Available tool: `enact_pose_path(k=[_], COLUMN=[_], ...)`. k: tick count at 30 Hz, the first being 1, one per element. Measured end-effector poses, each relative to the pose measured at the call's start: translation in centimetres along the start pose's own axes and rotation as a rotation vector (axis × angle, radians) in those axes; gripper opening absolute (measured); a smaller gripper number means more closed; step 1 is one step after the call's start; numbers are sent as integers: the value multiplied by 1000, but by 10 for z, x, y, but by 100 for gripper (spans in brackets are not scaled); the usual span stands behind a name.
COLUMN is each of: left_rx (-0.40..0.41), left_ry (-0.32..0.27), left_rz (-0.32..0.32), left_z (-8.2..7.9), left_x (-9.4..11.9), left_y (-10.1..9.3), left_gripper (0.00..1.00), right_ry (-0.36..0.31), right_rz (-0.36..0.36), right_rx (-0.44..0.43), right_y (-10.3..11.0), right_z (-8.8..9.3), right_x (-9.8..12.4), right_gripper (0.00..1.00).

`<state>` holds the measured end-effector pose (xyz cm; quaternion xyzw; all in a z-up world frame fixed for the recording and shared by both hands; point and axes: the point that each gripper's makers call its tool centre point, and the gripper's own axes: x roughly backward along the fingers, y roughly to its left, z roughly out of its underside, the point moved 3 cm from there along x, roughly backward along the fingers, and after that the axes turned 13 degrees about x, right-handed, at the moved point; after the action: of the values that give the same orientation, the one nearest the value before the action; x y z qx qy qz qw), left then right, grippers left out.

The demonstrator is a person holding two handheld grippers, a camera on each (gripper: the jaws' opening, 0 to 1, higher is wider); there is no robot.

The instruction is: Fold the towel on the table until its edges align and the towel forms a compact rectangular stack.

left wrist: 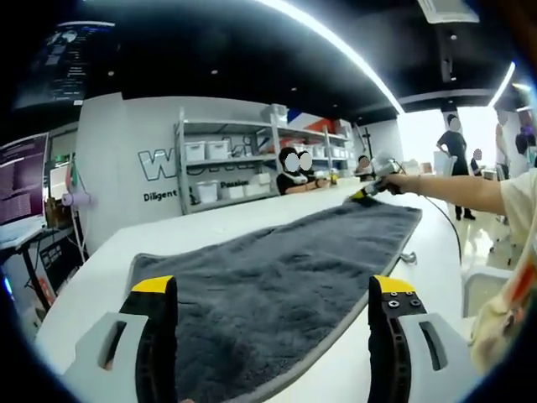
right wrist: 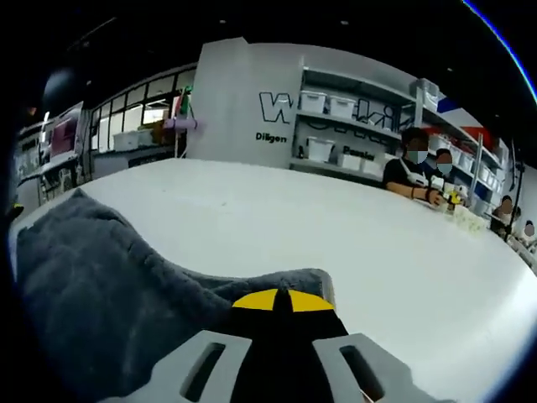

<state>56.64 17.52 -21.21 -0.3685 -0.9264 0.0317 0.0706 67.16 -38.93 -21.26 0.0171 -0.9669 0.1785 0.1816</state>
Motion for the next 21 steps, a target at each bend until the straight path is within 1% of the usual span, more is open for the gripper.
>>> enact_pose_path(k=[4,7,10,12,15,17,21], left_rx=[2,1,-7,-10,-11,-13,-17], left_ry=[4,3,7,7,5,8,18], left_rz=[-6,-4,-4,-5,-3,0,4], left_z=[1,0,-2,-2,-2,-2,0], left_x=[1,2,2,2,2,1,1], left_y=[1,1,0,-1,-4,-5,-6], left_gripper=[92,92,92,92,92,92,92], right_ry=[-64,-109,-163,-182,-207,-227,-258], right_rz=[7,-13,-38,-48,-69,-85,-143], right_rx=[11,39,101,154,193,202,265], right_y=[0,4,16,26,40,47,70], right_z=[-16,-30,-43,-48,-52,-55,-59], right_x=[11,20,34,43,54,60,74], right_gripper=[0,0,0,0,0,0,0])
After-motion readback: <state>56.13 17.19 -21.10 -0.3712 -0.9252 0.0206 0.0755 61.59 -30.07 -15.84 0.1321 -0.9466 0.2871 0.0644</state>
